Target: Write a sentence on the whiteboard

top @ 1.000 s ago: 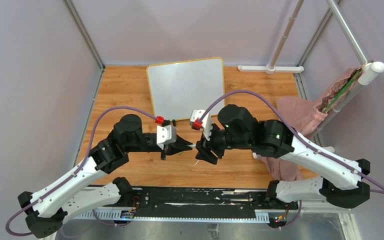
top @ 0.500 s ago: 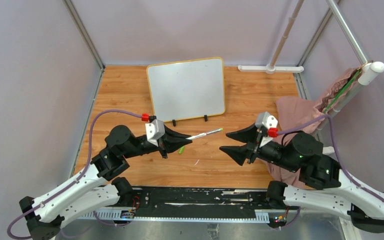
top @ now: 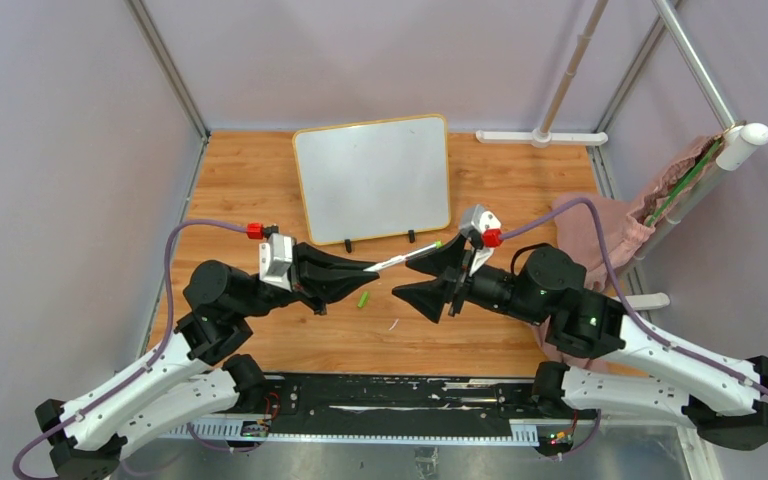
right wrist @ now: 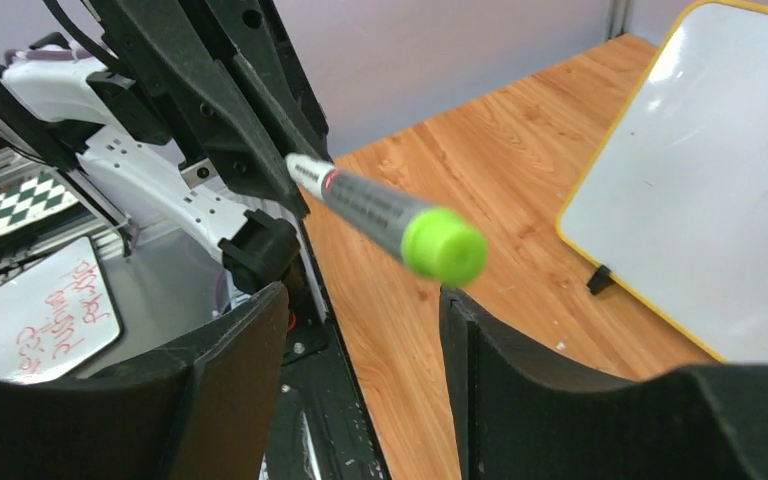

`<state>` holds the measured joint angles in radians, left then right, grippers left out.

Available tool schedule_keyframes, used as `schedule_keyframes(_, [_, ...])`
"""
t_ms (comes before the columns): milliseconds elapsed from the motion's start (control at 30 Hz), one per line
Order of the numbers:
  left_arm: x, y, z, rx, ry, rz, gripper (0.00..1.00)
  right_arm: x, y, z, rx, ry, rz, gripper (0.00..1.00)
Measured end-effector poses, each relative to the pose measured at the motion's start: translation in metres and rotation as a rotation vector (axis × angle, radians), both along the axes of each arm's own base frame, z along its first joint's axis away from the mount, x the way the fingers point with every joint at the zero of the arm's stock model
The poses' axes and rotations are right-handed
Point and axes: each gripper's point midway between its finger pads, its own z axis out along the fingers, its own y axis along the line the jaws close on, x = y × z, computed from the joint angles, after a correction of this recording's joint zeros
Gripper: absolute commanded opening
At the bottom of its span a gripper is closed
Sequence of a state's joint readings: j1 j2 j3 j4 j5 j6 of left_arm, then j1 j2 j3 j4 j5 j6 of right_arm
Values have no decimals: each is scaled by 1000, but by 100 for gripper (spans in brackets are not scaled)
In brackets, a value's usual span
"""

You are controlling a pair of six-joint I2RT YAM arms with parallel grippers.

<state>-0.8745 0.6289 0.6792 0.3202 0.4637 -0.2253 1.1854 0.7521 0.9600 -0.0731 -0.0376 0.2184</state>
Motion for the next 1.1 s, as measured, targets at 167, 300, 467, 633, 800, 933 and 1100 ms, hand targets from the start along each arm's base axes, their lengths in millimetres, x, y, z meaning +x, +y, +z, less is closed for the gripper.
schedule_keyframes(167, [-7, 1, 3, -8, -2, -31, 0, -4, 20, 10, 50, 29, 58, 60])
schedule_keyframes(300, [-11, 3, 6, -16, -10, -41, 0, -10, 23, 29, 125, 25, 92, 58])
schedule_keyframes(467, [-16, 5, 9, -26, -27, -59, 0, -13, 24, 46, 198, 27, 113, 48])
schedule_keyframes(633, [-20, 4, 8, -19, -33, -81, 0, -13, 27, 53, 230, 45, 128, 41])
schedule_keyframes(800, [-23, 3, 7, -12, -38, -101, 0, -13, 33, 51, 236, 66, 142, 27])
schedule_keyframes(933, [-23, 2, 7, -11, -39, -105, 0, -15, 35, 53, 243, 74, 160, 27])
schedule_keyframes(1100, [-25, 2, 7, -9, -42, -114, 0, -17, 35, 53, 246, 77, 168, 36])
